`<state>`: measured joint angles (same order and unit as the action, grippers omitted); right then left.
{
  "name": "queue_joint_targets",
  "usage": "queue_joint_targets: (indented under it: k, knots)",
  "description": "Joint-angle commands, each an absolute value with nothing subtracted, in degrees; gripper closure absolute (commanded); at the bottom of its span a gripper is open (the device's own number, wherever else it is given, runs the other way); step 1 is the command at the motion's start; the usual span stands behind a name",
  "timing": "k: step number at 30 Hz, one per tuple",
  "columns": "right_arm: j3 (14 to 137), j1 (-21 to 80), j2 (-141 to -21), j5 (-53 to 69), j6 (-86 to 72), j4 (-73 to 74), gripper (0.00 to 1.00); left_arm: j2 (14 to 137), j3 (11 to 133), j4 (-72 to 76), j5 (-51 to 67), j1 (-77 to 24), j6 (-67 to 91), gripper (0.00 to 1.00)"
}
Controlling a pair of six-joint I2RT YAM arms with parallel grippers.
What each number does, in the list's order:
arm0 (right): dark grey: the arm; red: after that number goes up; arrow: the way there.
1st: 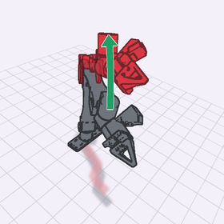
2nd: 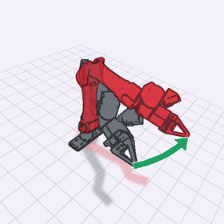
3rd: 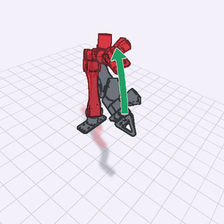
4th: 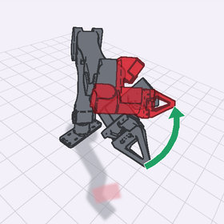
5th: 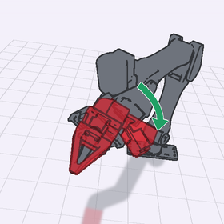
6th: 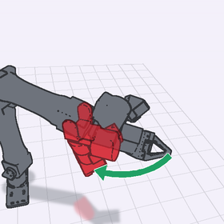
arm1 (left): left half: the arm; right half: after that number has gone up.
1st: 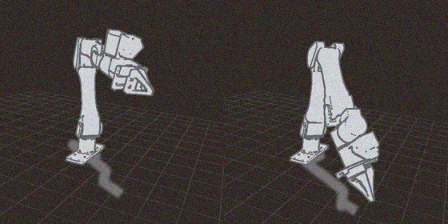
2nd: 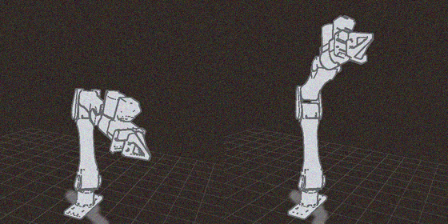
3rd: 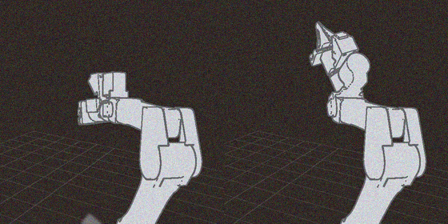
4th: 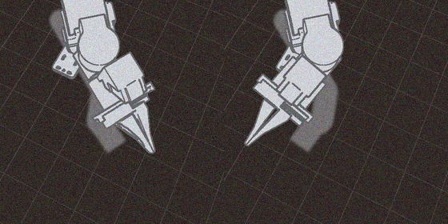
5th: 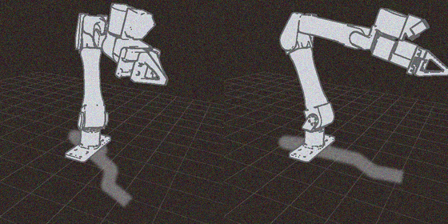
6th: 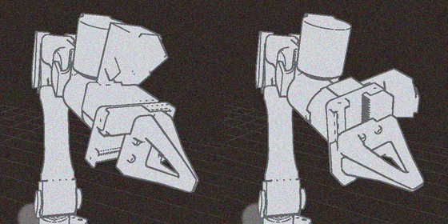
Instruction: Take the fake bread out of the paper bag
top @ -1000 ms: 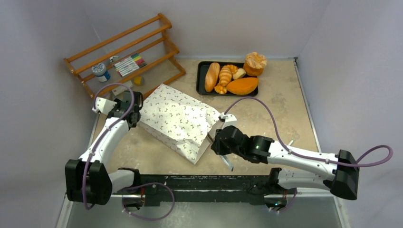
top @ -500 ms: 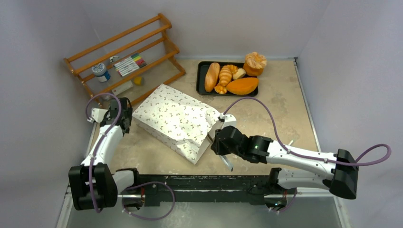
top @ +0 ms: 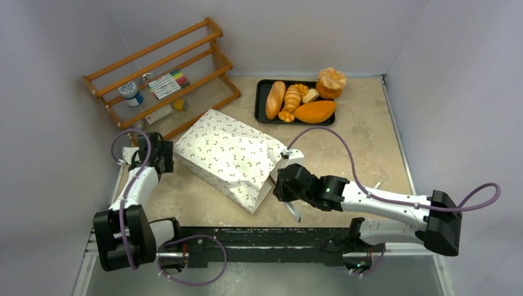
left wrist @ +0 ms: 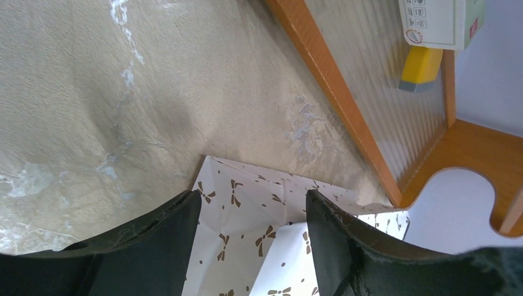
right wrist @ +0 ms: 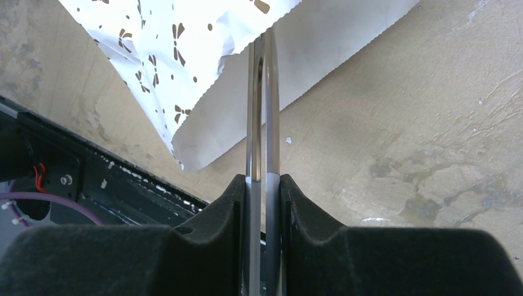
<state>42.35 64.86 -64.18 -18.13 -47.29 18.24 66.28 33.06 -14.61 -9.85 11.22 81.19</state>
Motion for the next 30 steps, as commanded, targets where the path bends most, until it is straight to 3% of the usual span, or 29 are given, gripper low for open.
queue_joint_targets:
  k: [1, 13, 19, 25, 30]
  knots:
    - [44.20, 65.11, -64.28, -19.44, -46.70, 15.41, 1.00, 66.26, 33.28, -10.59, -5.26, 12.73, 82.61, 0.37]
    - [44.49, 65.12, -65.11, -19.46, -46.46, 15.14, 1.00, 67.56, 33.23, -8.33, 0.90, 13.83, 84.82, 0.46]
    - [44.54, 65.09, -65.42, -19.43, -46.40, 15.08, 1.00, 69.33, 32.40, -5.80, 3.51, 14.36, 84.58, 0.66]
    - [44.55, 65.18, -65.99, -19.34, -46.41, 14.85, 1.00, 71.09, 31.38, -2.78, 5.82, 14.42, 84.17, 0.94]
    - [44.97, 65.15, -66.35, -19.48, -46.12, 14.94, 1.00, 71.40, 31.91, -2.75, 6.14, 14.45, 83.26, 1.00]
